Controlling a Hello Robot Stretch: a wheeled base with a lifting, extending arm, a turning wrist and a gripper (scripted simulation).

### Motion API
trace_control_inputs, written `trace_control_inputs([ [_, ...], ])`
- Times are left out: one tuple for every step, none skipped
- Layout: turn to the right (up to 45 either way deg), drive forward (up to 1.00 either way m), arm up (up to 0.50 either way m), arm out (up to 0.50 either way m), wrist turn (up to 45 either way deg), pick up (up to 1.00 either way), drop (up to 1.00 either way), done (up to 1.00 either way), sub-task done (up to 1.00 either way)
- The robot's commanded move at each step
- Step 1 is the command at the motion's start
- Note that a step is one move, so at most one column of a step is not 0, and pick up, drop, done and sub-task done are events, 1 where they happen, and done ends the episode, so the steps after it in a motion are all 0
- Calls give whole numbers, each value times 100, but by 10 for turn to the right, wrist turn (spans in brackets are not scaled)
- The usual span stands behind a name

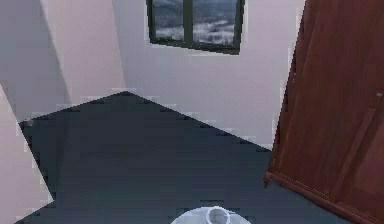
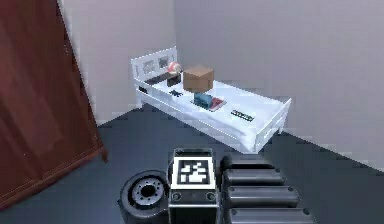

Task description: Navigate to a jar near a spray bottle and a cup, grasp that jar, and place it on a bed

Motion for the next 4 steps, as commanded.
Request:
trace_control_inputs([
  [120, 0, 0, 0, 0, 0, 0, 0, 0],
  [30, 0, 0, 0, 0, 0, 0, 0, 0],
  [0, 40, 0, 0, 0, 0, 0, 0, 0],
  [450, 0, 0, 0, 0, 0, 0, 0, 0],
])
